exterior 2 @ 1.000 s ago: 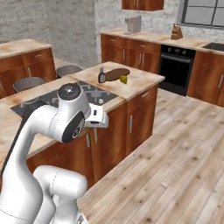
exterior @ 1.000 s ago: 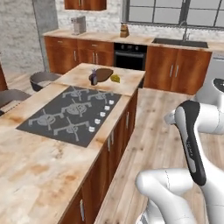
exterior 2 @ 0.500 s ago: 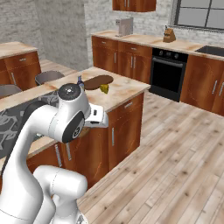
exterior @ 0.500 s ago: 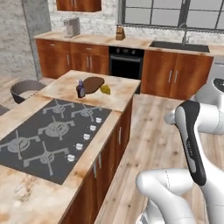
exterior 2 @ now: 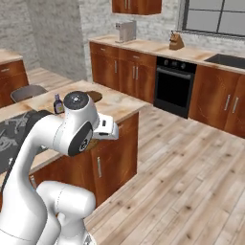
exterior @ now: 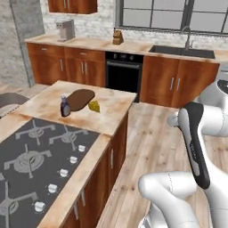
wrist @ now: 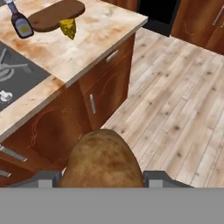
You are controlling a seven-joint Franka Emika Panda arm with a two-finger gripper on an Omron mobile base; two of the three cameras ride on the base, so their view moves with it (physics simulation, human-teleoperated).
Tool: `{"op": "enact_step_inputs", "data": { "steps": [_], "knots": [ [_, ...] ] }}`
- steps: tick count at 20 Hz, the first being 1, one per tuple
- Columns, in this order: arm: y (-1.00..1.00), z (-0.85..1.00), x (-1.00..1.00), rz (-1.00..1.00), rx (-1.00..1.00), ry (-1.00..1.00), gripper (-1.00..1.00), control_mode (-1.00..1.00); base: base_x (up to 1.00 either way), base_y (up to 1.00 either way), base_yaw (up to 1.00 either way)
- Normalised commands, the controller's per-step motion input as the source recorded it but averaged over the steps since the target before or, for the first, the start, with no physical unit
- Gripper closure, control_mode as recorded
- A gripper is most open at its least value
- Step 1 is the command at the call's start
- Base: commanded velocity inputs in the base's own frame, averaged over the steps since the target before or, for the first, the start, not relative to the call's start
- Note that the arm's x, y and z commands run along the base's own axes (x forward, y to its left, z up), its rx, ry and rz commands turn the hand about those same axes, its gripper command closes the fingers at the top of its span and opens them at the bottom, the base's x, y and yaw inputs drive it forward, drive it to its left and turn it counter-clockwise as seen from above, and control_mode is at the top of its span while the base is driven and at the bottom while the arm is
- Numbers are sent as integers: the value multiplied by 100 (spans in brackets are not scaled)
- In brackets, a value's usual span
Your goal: Retrieve the reheated potato from the microwave, then place the potato, cheese, and condiment on the cutting board.
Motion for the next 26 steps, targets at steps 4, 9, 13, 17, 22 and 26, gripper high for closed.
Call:
{"op": "enact_step_inputs", "data": {
  "steps": [4,9,13,17,22,26],
  "knots": [
    [0,0,0,0,0,0,100,100,77,-34,1],
    [0,0,0,0,0,0,100,100,77,-34,1],
    [0,0,0,0,0,0,100,100,76,-33,4],
    [0,0,0,0,0,0,100,100,74,-28,14],
    [0,0,0,0,0,0,100,100,70,-21,26],
    [0,0,0,0,0,0,100,100,60,-19,40]
  ]
}}
